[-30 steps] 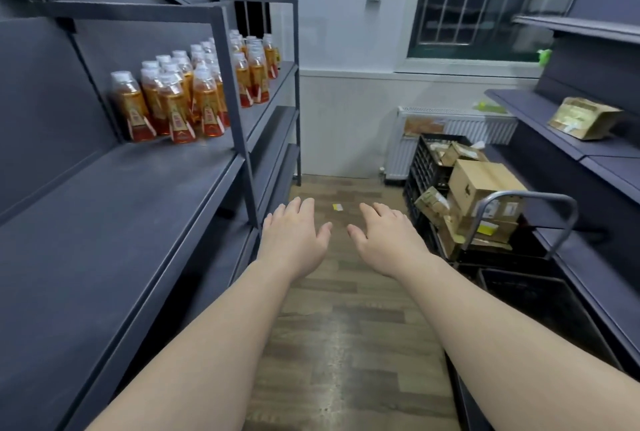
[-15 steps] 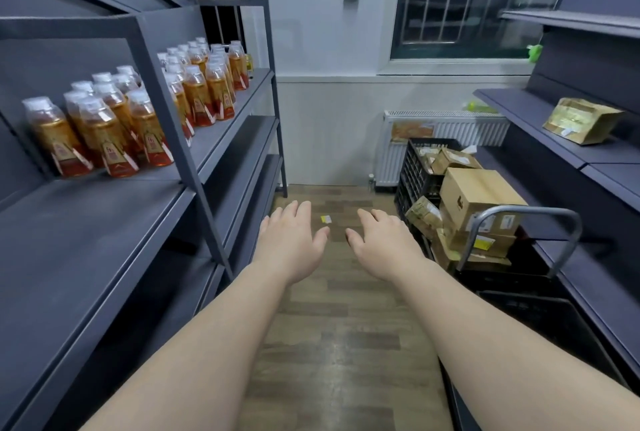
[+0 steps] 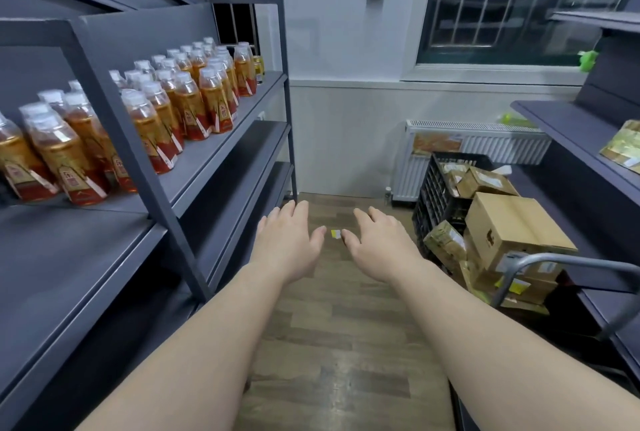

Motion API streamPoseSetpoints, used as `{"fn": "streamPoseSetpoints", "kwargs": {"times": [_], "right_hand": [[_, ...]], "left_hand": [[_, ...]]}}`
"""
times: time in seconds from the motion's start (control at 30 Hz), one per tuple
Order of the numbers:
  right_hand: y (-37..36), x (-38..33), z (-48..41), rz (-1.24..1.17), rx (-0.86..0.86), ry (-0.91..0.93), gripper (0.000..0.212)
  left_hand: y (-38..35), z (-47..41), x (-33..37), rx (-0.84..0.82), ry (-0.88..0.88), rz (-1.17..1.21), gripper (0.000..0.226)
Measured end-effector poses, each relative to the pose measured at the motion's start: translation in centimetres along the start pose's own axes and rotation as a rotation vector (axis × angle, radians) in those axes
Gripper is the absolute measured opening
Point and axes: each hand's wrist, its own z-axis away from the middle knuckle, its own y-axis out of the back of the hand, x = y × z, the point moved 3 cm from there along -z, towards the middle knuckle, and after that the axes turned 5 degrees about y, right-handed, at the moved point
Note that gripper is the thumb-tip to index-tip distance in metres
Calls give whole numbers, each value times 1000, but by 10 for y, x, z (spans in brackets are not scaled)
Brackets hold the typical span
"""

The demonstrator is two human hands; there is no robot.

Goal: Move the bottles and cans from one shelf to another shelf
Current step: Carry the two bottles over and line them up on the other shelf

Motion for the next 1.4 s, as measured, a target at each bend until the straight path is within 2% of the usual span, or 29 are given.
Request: {"fn": "streamPoseSetpoints", "kwargs": {"times": [0.33,0.6,0.8,1.0,1.4], "right_hand": [[16,2,-141,20,-10,3,64],[19,-3,-238,47,-19,70,59],[17,-16,-316,73,-37,222,59],[26,-40,-378,46,-96,435,61],[-1,-144,-426,35,-209,887,65]], "left_hand": [[2,-139,-25,15,32,42,57],[-1,-213,-41,-16,79,-10,59],[-2,-258,-64,45,211,-37,59],[6,-285,-92,106,422,-72,64],[35,-258,-156,247,828,-137,64]]}}
